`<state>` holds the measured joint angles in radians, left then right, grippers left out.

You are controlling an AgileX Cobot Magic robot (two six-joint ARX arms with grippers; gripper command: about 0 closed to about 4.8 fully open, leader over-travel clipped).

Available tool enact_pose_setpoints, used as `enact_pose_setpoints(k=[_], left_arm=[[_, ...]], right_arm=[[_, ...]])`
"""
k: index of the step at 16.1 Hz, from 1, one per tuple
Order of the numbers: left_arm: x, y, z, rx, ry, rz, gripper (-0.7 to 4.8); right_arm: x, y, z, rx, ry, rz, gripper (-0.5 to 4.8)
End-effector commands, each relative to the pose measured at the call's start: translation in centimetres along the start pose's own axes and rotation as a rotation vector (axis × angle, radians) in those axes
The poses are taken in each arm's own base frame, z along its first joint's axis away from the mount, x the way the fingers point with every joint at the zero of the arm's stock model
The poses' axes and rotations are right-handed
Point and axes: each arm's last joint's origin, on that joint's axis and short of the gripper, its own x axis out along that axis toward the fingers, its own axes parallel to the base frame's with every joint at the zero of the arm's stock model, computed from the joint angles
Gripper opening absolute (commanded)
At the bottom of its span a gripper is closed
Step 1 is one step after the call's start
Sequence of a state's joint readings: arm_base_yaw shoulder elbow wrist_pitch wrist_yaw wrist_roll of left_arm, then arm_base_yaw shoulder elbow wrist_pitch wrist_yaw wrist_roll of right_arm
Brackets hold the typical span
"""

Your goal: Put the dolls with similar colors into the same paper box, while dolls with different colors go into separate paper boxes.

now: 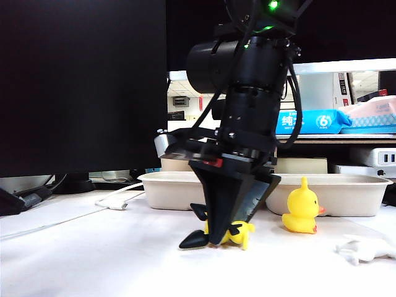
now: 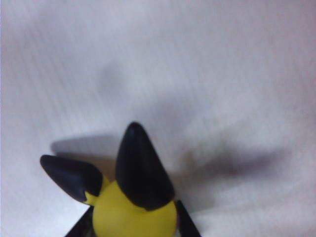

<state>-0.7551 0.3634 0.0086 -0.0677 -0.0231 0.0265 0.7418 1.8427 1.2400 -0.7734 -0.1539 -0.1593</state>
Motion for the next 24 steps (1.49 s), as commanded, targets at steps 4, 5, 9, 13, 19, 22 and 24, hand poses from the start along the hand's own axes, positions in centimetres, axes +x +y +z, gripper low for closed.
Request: enact_pose_setpoints(k=[4, 5, 9, 13, 19, 22, 24], left_arm=[[-0.4, 0.5, 0.5, -0.019, -0.072, 0.043, -0.05], [-0.6, 1.0, 0.7, -0.034, -0.093, 0.082, -0.05], [-1.8, 3.1, 1.1, -0.098, -0.197, 0.288, -0.05], [-2.8, 3.7, 1.6, -0.103, -0.296, 0.36, -0.05], [-3.1, 3.6, 1.8, -0.097, -0.34, 0.363, -0.05], [-3.1, 3.6, 1.8, -0.096, -0.342, 0.363, -0.05], [-3.1, 3.6, 1.8, -0.096, -0.342, 0.363, -0.05]], right_arm=[[-2.6, -0.5, 3.0, -0.009, -0.183, -0.031, 1.06], [-3.2, -0.6, 3.7, -0.016, -0.24, -0.041, 1.06], [-4.7, -2.5, 5.9, -0.012, -0.478, -0.102, 1.06], [-3.7, -4.9, 7.1, 0.027, -0.596, -0.138, 1.07], [-1.7, -6.0, 8.3, 0.023, -0.679, -0.159, 1.08], [-1.4, -6.4, 8.4, 0.032, -0.695, -0.177, 2.05], [-1.5, -6.5, 8.4, 0.038, -0.7, -0.191, 2.12]])
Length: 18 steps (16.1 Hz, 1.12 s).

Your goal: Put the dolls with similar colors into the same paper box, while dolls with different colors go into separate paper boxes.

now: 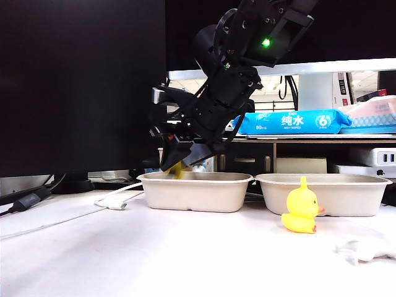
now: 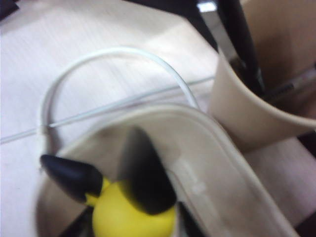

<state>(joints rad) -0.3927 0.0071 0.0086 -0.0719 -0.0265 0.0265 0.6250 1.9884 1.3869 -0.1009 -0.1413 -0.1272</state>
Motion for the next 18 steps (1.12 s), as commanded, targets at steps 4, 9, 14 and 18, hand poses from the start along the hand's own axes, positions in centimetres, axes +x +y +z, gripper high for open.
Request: enact_pose_setpoints(k=[4, 9, 14, 18], left_arm=[[0.1, -0.1, -0.1, 0.001, 0.012, -0.013, -0.05], [1.2, -1.7, -2.0, 0.035, 0.253, -0.155, -0.05], [1.1, -3.5, -2.5, 0.075, 0.3, -0.307, -0.05], [1.0, -3.7, -2.5, 0.08, 0.299, -0.329, -0.05]], right_arm=[[-1.6, -0.4, 2.6, 0.012, 0.01, -0.038, 2.12], [-7.0, 0.0, 4.4, -0.009, 0.171, -0.055, 2.44], [-11.9, 0.7, -0.7, 0.013, 0.313, -0.098, 2.44], [-14.4, 1.7, -5.6, 0.077, 0.329, -0.129, 3.85]])
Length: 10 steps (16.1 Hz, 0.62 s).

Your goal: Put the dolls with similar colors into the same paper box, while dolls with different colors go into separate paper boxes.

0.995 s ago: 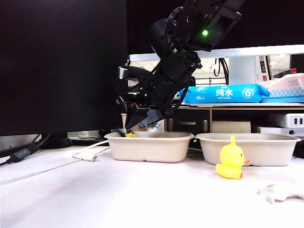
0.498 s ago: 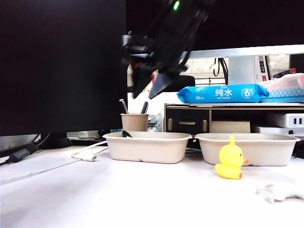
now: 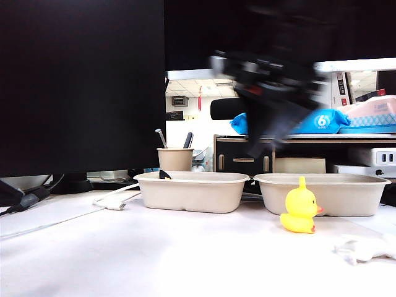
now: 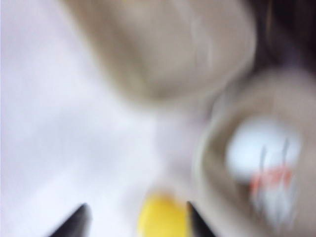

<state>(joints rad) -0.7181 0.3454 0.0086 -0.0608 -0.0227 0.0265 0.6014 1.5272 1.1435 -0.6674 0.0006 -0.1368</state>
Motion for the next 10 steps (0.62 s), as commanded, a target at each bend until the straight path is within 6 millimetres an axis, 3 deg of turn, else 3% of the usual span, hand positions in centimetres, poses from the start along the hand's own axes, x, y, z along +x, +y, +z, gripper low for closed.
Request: enact_pose_setpoints(k=[1, 5, 10], left_arm=[[0.0, 0.0, 0.2, -0.001, -0.015, 0.002, -0.05], [0.0, 0.0, 0.2, -0.001, -0.017, 0.002, -0.05], [0.0, 0.0, 0.2, -0.001, -0.017, 0.002, -0.05]], right_arm=[[-0.3, 0.4, -2.7, 0.063, -0.012, -0.025, 4.01], [1.4, 0.6, -4.7, 0.098, 0.024, -0.026, 4.1], [2.8, 0.1, -5.3, 0.128, -0.015, -0.11, 4.11]])
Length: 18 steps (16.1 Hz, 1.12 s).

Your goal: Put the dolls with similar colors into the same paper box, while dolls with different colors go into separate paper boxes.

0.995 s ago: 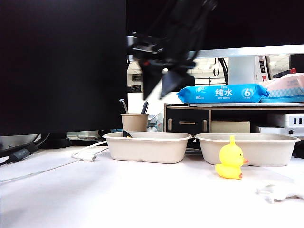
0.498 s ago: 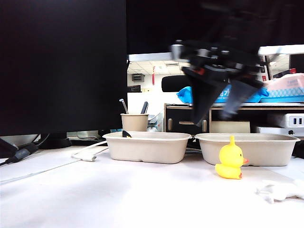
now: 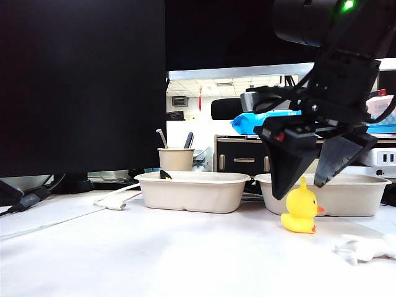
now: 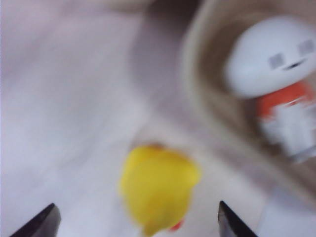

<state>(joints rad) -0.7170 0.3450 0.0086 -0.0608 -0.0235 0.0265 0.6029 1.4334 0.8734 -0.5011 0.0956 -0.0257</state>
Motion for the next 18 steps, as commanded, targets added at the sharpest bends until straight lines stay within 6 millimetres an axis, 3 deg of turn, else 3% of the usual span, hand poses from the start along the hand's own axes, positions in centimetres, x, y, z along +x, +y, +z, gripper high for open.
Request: enact_pose_setpoints(k=[1, 8, 11, 12, 14, 18], left_arm=[[0.0, 0.0, 0.2, -0.001, -0.016, 0.0, -0.05], [0.0, 0.0, 0.2, -0.001, -0.016, 0.0, -0.05], [0.0, 0.0, 0.2, -0.001, -0.016, 0.0, -0.05], [0.0, 0.0, 0.2, -0.001, -0.016, 0.0, -0.05], [0.0, 0.0, 0.2, -0.001, -0.017, 0.0, -0.05], [0.0, 0.0, 0.2, -0.001, -0.018, 0.0, -0.05]], right_arm=[[1.2, -0.3, 0.0, 0.021, -0.01, -0.014, 4.11], [3.6, 0.0, -0.1, 0.016, 0.037, 0.006, 4.06], [3.6, 0.0, -0.1, 0.016, 0.032, 0.006, 2.95], [3.6, 0.0, -0.1, 0.017, 0.033, 0.006, 2.9], [3.6, 0.0, -0.1, 0.016, 0.036, 0.006, 2.28], [3.5, 0.0, 0.0, 0.017, 0.027, 0.006, 2.06]])
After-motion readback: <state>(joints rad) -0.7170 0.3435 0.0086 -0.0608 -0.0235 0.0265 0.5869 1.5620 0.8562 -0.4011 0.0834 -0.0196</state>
